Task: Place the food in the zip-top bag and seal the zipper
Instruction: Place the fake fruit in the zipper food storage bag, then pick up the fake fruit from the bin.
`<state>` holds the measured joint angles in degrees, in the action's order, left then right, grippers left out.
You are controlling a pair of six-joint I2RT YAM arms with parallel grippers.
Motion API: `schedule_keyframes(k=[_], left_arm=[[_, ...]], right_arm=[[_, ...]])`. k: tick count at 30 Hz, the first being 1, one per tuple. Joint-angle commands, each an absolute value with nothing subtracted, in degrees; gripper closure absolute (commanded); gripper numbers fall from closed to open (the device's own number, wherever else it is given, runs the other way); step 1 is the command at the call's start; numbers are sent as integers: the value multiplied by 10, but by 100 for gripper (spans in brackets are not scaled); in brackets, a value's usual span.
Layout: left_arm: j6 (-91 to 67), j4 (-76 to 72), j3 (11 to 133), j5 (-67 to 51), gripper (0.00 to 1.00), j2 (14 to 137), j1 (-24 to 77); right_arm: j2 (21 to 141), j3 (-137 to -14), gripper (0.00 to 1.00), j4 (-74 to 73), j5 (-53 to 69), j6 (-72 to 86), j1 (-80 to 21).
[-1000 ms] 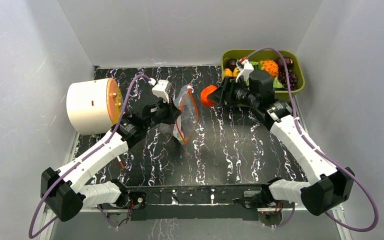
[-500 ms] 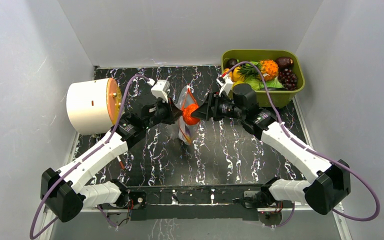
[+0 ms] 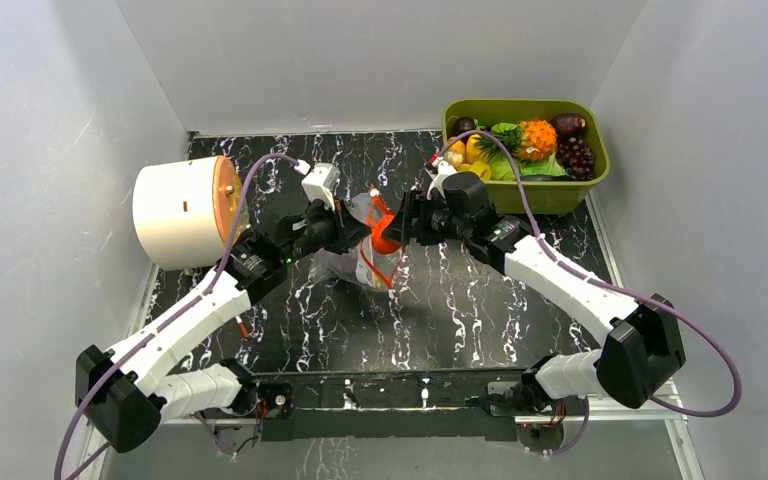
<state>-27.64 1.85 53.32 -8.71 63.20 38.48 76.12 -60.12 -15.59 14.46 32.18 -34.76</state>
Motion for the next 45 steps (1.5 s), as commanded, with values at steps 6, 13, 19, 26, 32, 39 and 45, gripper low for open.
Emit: schedule_keyframes(k=[6, 13, 19, 26, 32, 39, 45], left_arm=[[-250, 12, 524, -79, 100, 621, 387], [-236, 22, 518, -62, 100, 621, 387], [-213, 32, 513, -47, 100, 621, 387], [-149, 47, 515, -66, 100, 610, 387], [-107, 47, 501, -107, 100, 599, 386], [-98, 49, 504, -166, 100, 608, 387], [-96, 53, 502, -193, 100, 603, 387]], right_arm=[[752, -651, 23, -139, 147, 313, -352], [738, -665, 21, -140, 169, 323, -352], [740, -700, 20, -170, 110, 292, -351], [793, -778, 21, -237, -102, 199, -338], [866, -871, 21, -274, -208, 123, -291], [922, -927, 17, -263, -376, 130, -214], [949, -940, 14, -236, -363, 162, -125]])
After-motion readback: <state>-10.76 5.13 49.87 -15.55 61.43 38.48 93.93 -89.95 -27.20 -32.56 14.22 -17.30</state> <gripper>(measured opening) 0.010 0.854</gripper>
